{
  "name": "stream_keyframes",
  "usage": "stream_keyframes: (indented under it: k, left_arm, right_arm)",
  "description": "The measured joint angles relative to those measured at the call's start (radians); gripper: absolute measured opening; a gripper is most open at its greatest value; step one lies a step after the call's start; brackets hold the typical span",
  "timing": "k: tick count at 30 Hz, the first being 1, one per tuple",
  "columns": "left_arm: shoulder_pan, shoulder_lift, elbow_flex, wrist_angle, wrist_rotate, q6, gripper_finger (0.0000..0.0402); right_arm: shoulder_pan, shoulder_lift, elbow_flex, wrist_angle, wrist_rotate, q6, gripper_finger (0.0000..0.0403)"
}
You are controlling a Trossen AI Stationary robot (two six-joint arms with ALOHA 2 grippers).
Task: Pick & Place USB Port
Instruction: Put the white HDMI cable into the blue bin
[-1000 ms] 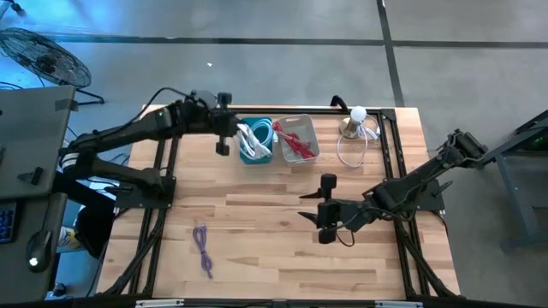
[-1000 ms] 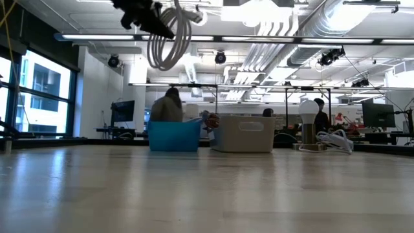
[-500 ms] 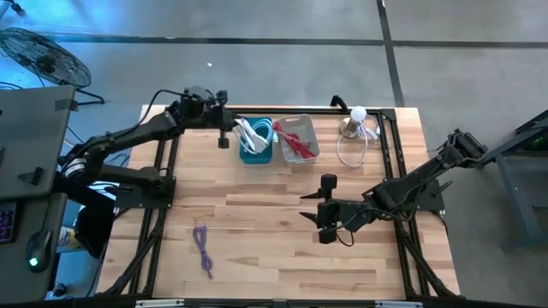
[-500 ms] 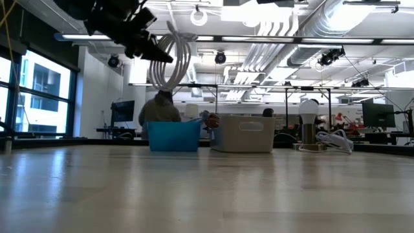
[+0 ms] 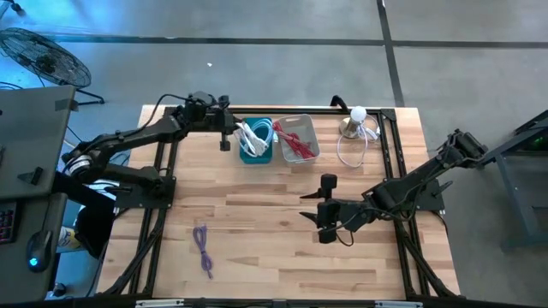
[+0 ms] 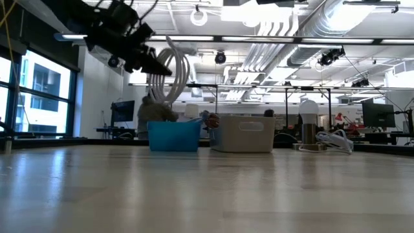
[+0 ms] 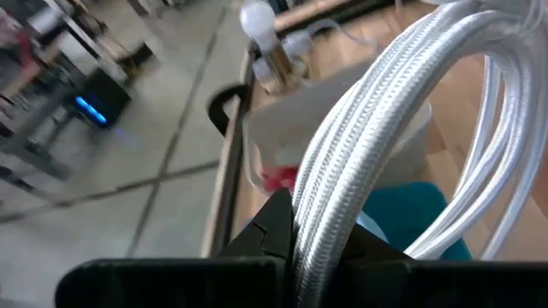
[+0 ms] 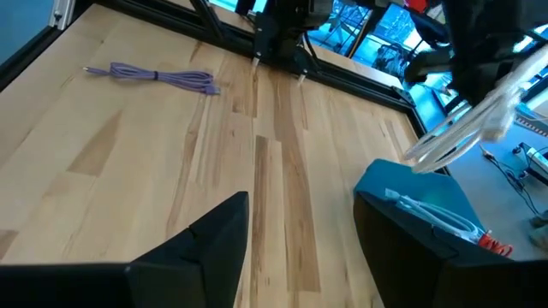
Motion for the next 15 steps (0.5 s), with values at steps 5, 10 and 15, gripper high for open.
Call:
stream_keyframes:
  k: [5,10,15]
  left_arm:
    - [0.000,0.096,-0.001,0.050,0.013,-0.015,0.0010]
    - [0.000,0.173,-0.001,0.127,0.040,-0.039,0.0010]
    - [0.000,0.206,-0.001,0.146,0.038,-0.039,0.0010]
  right_arm:
    - [0.000,0.000,0.000,0.000,-0.005,0.015,0.0204]
    - [0.000,0.000,0.000,0.000,-0.011,0.019,0.0204]
    - [0.000,0.000,0.000,0.000,-0.019,0.019,0.0204]
